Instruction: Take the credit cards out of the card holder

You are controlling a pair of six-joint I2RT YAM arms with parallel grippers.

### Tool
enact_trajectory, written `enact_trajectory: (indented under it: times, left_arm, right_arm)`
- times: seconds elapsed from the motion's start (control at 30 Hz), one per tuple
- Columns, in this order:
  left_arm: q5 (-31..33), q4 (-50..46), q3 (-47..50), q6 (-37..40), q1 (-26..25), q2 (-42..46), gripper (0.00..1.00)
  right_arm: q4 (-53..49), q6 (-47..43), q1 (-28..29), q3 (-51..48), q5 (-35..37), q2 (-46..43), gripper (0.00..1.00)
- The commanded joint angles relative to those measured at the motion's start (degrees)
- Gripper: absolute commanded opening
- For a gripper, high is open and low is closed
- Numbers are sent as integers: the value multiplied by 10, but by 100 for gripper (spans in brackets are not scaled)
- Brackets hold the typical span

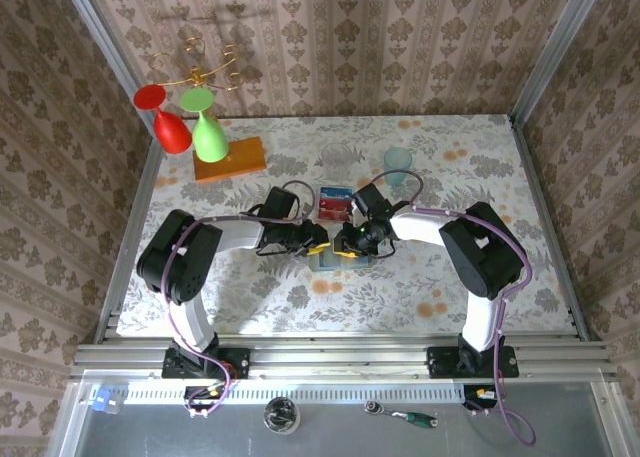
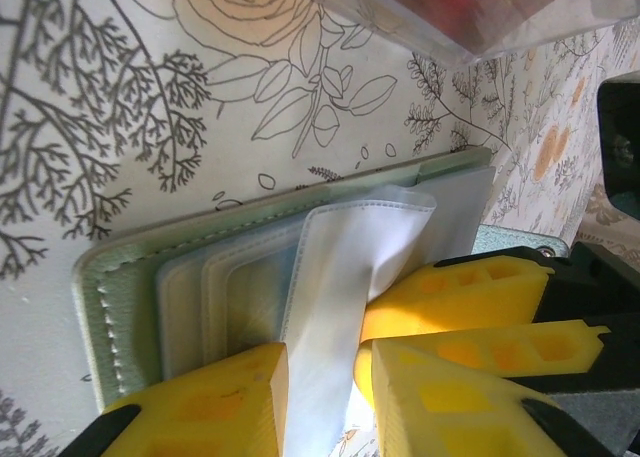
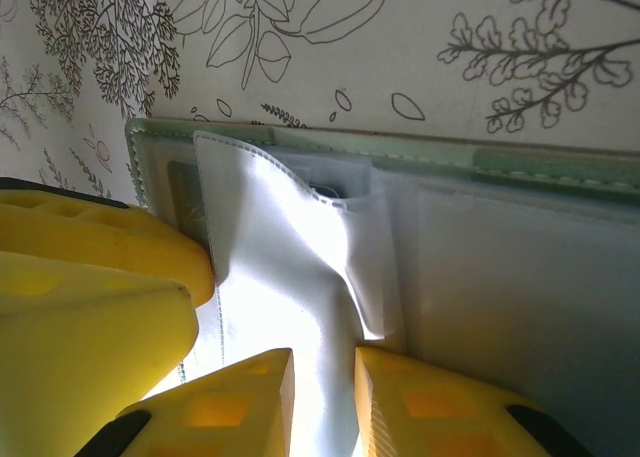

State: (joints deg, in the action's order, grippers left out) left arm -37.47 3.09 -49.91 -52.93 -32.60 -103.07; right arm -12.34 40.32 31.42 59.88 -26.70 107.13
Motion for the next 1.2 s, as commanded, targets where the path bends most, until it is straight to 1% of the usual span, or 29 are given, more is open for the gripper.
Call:
enact_trajectory:
  times: [0.0,0.17,0.23,0.33,0.43,0.53,0.77,0.93,1.17]
  left_arm:
    - [2,-14,-9,3,-5,-10,29]
    - [2,-21,-3,4,-5,-3,29]
    - [22,-27,0,6,-4,3,29]
    - [25,-31,2,7,-1,14,29]
    - [33,-42,2,12,1,29,29]
    - [41,-48,6,13,3,41,30]
    - [41,-51,3,11,1,42,31]
    - [33,-52,-10,10,-6,27,32]
    - [29,-54,-22,9,-14,9,32]
  right_arm:
    - [-17,-5,-1,-16,10,4,26]
    - [-15,-6,-2,-19,14,-1,25]
    - [-12,-13,-6,-20,8,-1,23]
    - [9,-20,-18,-29,-23,-2,16]
    - [28,-31,-30,-37,-62,0,15]
    - [27,-44,-35,-37,-76,4,13]
    - [37,-46,-50,-47,-92,16,12]
    - [60,-45,-60,-51,-124,33,12]
    - [70,-46,-68,-56,-141,47,10]
